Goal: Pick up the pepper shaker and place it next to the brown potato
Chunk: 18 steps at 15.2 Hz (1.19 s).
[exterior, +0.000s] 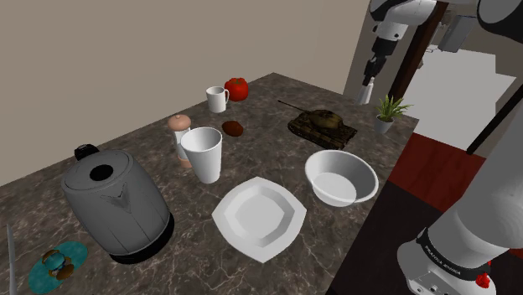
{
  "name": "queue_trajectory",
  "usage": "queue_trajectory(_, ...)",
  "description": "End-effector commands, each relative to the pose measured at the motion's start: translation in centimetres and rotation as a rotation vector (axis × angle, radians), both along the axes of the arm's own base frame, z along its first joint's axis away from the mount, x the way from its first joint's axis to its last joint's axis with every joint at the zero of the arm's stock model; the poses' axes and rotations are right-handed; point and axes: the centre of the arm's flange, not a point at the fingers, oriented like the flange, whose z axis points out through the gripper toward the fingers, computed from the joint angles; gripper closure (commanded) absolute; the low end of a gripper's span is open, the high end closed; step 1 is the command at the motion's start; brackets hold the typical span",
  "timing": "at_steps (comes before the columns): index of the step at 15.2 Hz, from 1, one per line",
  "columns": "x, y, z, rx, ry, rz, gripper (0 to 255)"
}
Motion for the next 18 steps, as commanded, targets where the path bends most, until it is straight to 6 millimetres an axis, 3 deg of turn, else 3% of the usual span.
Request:
queue_trajectory(1,0.0,0.0,1.1,0.000,0.000,0.000,255)
queue_trajectory(15,0.0,0.0,8.0,0.000,0.000,0.000,255)
queue_trajectory(18,1.7,3.6,8.1,0.000,0.000,0.000,255)
